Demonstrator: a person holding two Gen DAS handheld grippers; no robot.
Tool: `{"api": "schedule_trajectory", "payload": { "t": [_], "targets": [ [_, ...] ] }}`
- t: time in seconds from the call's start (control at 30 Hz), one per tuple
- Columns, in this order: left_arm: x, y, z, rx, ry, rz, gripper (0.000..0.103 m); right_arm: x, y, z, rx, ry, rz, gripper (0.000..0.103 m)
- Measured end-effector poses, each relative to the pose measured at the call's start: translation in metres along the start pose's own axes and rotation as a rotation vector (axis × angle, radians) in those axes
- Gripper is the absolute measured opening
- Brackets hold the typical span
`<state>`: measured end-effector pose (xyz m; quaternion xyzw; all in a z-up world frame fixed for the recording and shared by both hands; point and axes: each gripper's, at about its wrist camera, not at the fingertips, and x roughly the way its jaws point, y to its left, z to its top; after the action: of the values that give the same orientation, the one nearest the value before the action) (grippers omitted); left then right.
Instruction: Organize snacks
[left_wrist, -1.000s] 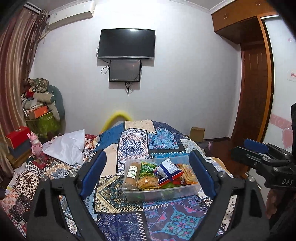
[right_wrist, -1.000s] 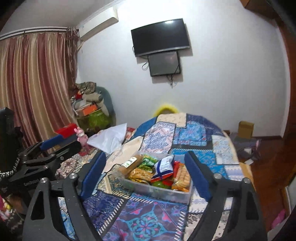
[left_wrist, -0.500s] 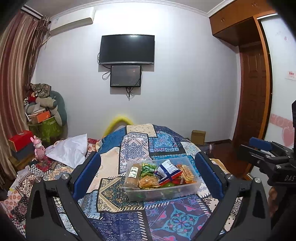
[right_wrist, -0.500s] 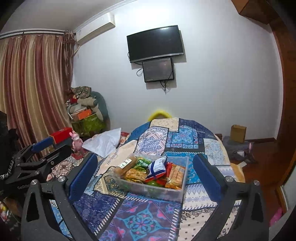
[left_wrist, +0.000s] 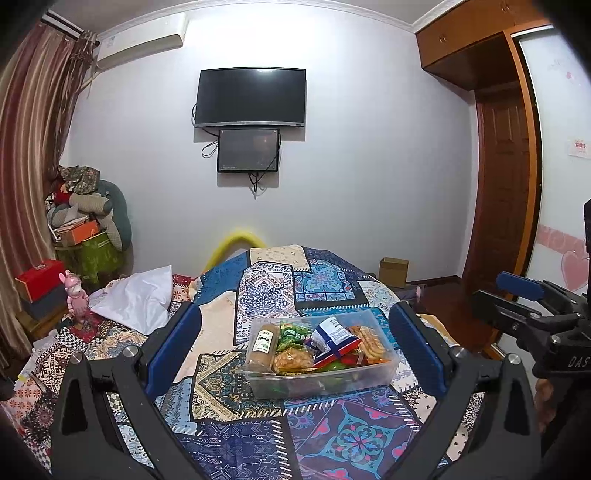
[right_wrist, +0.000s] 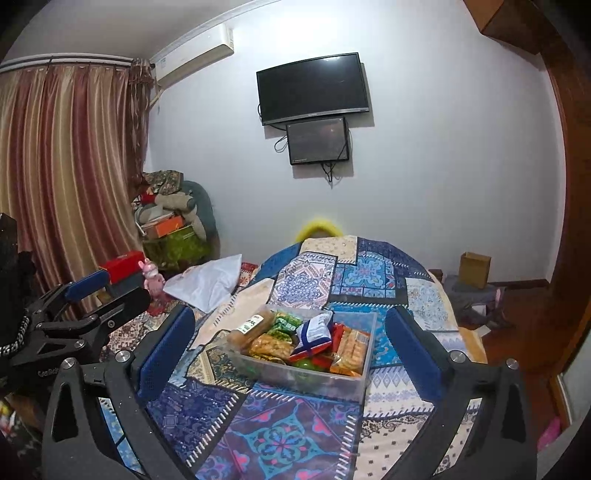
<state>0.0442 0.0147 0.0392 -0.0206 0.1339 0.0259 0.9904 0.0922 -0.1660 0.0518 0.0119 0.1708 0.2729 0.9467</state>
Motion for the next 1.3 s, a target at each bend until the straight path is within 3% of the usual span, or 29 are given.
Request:
{"api": "schedule_trajectory", "payload": {
  "t": [1.3],
  "targets": [
    [0.0021,0.0,-0.002,0.006,0.011,-0.027,0.103,-0.0015,-0.0028,-0.0057,0.019,0.006,-0.029,0.103]
  ]
}}
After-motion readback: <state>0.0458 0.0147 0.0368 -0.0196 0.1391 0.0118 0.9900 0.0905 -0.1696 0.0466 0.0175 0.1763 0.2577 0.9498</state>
